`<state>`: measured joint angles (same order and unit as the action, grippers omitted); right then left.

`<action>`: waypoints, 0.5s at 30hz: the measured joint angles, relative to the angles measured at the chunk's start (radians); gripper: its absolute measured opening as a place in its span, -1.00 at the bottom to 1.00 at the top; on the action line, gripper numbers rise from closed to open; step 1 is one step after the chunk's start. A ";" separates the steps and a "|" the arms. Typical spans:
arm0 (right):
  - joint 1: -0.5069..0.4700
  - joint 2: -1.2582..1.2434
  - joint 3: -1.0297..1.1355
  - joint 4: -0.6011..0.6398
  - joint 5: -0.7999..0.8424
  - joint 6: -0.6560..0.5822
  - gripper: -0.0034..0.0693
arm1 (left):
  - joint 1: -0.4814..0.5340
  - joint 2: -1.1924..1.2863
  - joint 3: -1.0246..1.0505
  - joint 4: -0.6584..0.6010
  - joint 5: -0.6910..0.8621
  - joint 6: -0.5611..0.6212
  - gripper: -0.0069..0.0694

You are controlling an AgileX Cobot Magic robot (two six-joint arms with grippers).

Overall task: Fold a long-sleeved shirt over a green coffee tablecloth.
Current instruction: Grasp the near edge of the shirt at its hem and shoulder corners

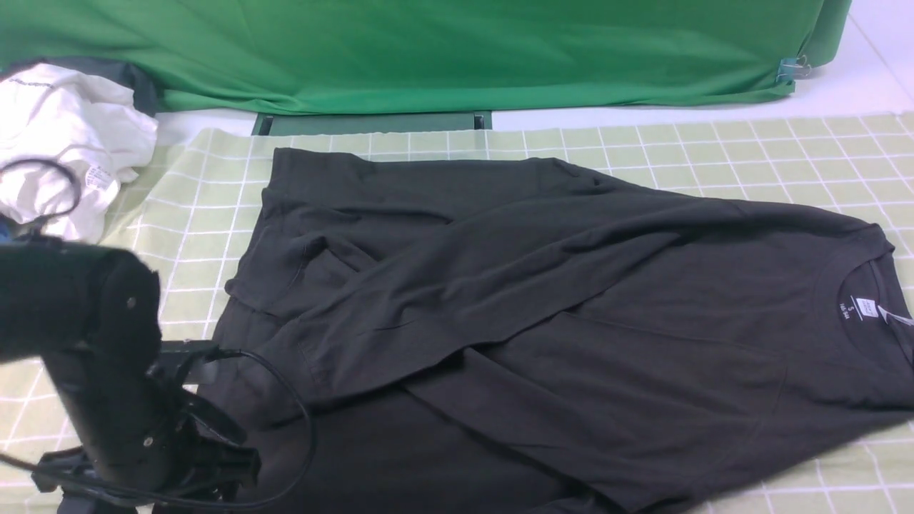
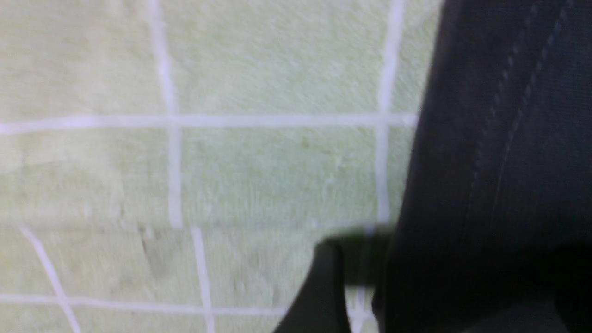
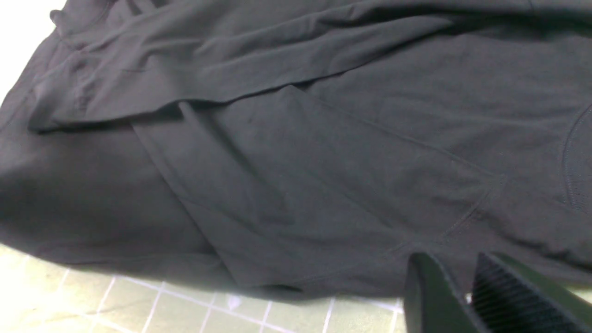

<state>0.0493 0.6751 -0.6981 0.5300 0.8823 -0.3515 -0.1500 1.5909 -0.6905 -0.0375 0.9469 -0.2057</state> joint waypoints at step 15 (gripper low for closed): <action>0.000 0.009 -0.038 -0.001 0.047 0.002 -0.51 | 0.000 -0.065 0.062 -0.045 -0.082 0.031 -0.57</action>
<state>0.0493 0.6839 -0.7365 0.5292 0.9295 -0.3497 -0.1500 1.5256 -0.6281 -0.0824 0.8645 -0.1749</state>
